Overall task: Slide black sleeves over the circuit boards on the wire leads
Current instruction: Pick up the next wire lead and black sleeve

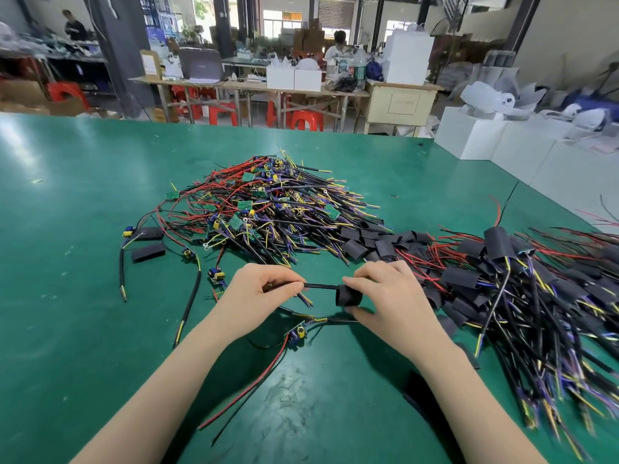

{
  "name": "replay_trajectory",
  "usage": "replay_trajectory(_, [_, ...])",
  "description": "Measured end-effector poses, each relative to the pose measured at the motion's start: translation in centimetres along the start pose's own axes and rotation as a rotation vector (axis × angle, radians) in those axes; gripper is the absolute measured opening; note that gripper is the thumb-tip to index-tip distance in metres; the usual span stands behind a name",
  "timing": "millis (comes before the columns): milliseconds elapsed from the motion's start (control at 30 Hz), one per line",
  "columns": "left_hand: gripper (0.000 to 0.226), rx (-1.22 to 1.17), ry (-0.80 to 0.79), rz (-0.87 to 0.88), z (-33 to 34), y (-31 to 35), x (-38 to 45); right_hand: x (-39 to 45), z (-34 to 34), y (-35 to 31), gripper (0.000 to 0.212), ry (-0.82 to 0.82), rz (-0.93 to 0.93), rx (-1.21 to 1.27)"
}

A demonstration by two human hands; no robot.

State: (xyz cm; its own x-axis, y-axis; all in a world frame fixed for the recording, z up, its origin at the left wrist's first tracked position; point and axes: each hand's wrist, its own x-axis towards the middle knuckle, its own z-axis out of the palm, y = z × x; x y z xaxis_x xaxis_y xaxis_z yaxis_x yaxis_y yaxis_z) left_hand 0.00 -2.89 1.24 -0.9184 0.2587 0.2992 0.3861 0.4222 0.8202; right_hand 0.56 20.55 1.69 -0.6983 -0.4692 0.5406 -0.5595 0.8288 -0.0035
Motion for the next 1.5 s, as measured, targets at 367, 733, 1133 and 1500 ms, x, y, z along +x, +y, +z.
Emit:
replay_trajectory(367, [0.017,-0.626,-0.073,-0.370,1.3,0.2,0.1,0.4,1.4,-1.9,0.046,0.017,0.025,0.080])
replay_trajectory(733, [0.052,-0.539,-0.143,-0.322,0.5,-0.5,0.1,0.3,0.6,-2.4,0.018,0.092,0.405,0.683])
replay_trajectory(1133, [0.015,-0.345,0.266,-0.085,-0.7,-0.2,0.3,0.1,-0.4,-1.5,0.034,0.007,0.313,0.657])
replay_trajectory(1500, [0.022,-0.089,0.282,-0.016,-0.9,-0.6,0.2,0.0,-0.7,-1.3,0.042,0.065,0.205,0.606])
